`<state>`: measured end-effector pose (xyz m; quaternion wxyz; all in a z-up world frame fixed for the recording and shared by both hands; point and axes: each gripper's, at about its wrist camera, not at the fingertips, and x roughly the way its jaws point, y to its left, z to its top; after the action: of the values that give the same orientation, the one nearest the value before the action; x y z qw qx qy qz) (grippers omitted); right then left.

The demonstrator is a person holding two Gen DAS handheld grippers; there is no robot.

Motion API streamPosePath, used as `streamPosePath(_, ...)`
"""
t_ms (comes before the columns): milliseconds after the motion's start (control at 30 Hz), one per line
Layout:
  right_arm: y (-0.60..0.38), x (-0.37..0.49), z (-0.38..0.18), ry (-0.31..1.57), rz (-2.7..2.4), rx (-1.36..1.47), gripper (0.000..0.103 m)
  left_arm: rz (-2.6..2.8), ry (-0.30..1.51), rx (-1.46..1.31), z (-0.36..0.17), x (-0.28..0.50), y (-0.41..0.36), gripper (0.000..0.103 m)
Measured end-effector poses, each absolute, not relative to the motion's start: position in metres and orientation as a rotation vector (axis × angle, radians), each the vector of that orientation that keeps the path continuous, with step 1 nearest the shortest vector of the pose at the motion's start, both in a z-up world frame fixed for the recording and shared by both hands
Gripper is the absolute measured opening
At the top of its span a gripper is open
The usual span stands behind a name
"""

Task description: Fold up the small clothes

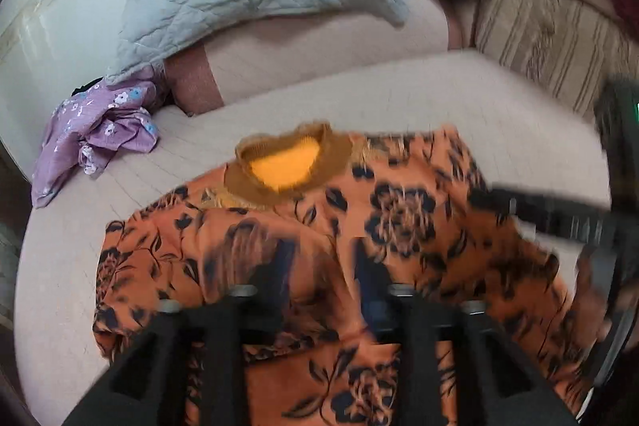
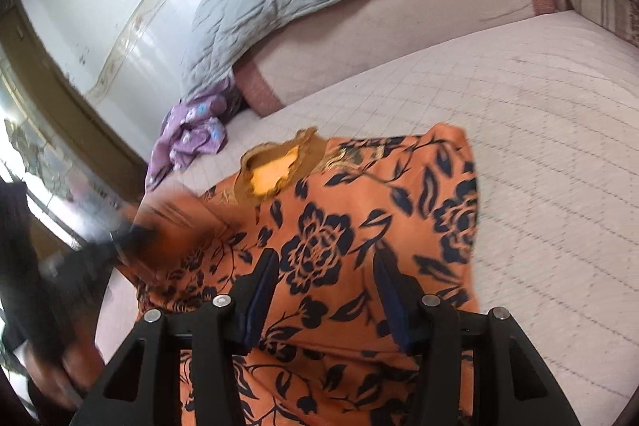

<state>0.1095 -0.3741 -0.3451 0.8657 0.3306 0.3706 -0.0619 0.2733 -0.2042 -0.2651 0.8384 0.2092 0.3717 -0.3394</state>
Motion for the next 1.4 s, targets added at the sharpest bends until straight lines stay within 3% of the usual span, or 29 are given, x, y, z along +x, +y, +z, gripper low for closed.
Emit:
streamPosePath(300,-0.360,0.118,-0.348,0.825,-0.082,0.663,0.056,-0.360,0.657,0.227,-0.230,0.304,-0.069,0.077)
streamPosePath(467,-0.318,0.128,-0.337,0.841,0.014,0.524,0.060,-0.154,0.752,0.117,-0.257,0.359,-0.013,0.077)
streamPosePath(533,-0.294,0.136,-0.328,0.851,0.064,0.435,0.065,-0.120,0.819,0.133,-0.277,0.380,-0.011,0.076)
streamPosePath(800,-0.206,0.180,-0.307,0.934,0.231,0.140,0.065,-0.130,0.994,0.213,-0.328,0.402,-0.028,0.073)
streamPosePath(1133,-0.194,0.249,-0.352,1.096,0.081,0.385,0.065,-0.155,1.017,0.167,-0.331,0.406,-0.017,0.073)
streamPosePath(1267,-0.184,0.255,-0.373,1.135,0.065,0.352,0.067,-0.155,1.018,0.169,-0.330,0.406,-0.018,0.073)
streamPosePath(1300,-0.183,0.254,-0.374,1.117,0.061,0.328,0.066,-0.154,1.018,0.171,-0.330,0.406,-0.018,0.073)
streamPosePath(1367,-0.186,0.252,-0.374,1.111,0.045,0.321,0.050,-0.155,1.018,0.170,-0.330,0.405,-0.018,0.073)
streamPosePath(1400,-0.189,0.250,-0.373,1.098,0.064,0.324,0.035,-0.157,1.019,0.167,-0.330,0.405,-0.018,0.073)
